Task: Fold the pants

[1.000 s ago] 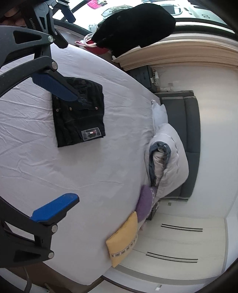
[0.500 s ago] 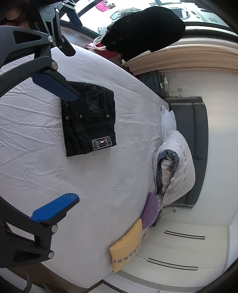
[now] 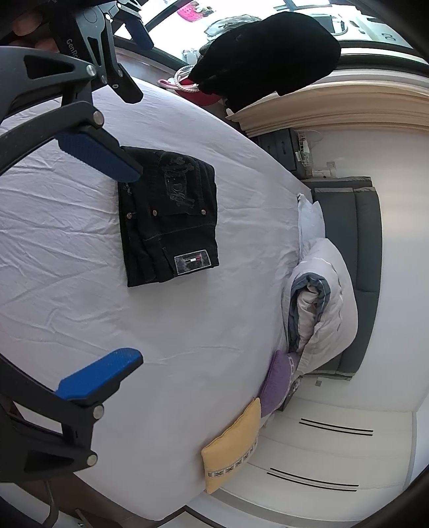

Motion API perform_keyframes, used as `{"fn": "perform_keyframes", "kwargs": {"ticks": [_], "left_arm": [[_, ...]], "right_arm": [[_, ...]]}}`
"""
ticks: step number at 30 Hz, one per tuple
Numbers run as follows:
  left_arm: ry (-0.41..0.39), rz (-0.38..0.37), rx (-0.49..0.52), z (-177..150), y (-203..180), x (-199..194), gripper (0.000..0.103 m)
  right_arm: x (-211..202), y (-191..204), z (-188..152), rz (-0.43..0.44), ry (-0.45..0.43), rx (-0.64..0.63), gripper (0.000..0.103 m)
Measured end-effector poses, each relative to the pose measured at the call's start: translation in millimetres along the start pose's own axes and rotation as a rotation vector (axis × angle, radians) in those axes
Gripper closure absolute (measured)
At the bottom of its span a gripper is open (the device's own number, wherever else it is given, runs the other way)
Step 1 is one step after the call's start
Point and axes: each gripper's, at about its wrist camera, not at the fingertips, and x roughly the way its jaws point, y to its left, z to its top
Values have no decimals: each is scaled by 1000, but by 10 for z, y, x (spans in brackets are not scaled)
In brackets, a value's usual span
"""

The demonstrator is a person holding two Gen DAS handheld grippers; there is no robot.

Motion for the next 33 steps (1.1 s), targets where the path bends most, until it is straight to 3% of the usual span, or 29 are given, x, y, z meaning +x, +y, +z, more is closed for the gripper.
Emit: {"fn": "perform_keyframes", "kwargs": {"ticks": [33], "left_arm": [[-1, 2, -1, -9, -14, 9, 0]], "right_arm": [[13, 11, -19, 2, 8, -3, 0]]}}
